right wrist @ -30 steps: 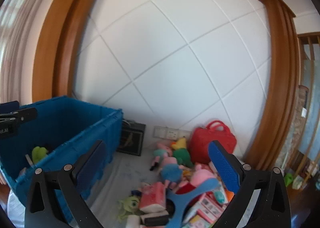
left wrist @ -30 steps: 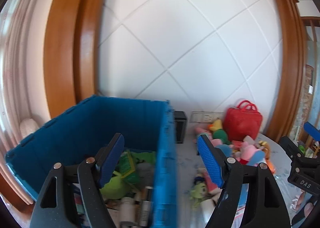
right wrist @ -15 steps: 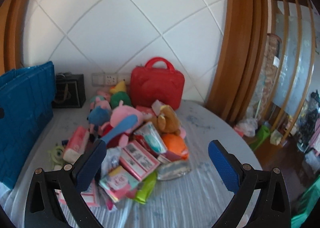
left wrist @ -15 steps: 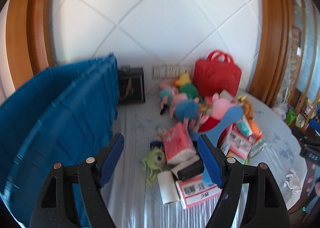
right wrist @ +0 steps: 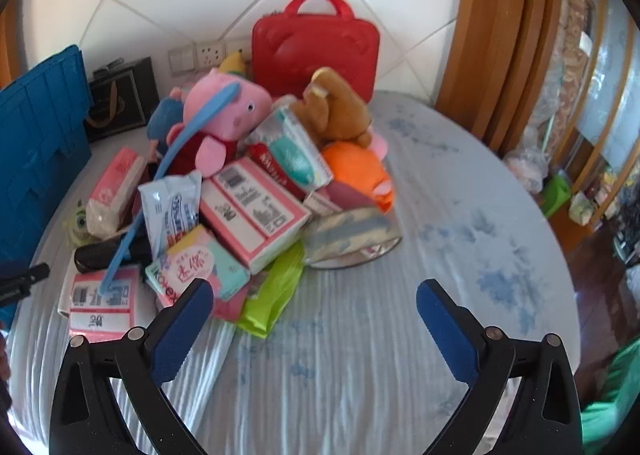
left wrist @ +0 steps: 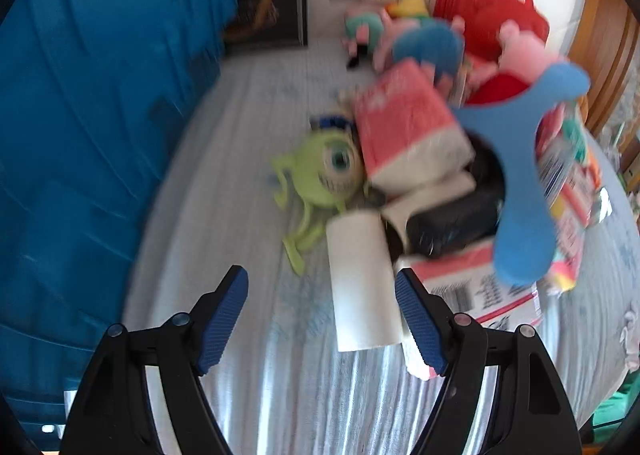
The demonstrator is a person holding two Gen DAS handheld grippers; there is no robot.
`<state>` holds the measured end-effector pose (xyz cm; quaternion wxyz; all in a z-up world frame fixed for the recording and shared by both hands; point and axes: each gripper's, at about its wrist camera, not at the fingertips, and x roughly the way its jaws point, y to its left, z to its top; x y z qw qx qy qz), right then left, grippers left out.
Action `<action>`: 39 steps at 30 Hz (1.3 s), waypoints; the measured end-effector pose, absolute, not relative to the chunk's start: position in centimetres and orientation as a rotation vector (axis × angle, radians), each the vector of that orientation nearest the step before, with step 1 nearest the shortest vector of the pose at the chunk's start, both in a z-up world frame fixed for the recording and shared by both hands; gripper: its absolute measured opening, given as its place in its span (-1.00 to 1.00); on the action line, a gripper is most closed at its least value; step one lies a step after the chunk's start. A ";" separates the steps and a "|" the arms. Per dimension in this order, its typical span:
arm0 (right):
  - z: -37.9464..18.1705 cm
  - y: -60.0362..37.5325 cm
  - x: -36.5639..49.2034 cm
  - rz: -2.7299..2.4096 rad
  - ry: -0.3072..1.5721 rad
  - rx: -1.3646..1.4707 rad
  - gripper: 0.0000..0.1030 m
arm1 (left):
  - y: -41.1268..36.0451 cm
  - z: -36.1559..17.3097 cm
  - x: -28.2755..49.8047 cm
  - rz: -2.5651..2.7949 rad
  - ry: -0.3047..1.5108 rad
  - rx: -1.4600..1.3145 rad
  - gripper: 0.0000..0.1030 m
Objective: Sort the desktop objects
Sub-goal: 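Grasp the white paper roll with the left tool while the right tool grasps the pink Kotex pack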
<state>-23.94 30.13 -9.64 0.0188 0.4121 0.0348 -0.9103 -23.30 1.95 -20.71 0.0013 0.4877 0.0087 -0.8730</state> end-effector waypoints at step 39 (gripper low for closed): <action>-19.4 21.7 -32.4 -2.449 -0.080 1.640 0.72 | 1.0 -26.1 -25.0 -2.656 0.057 1.756 -0.11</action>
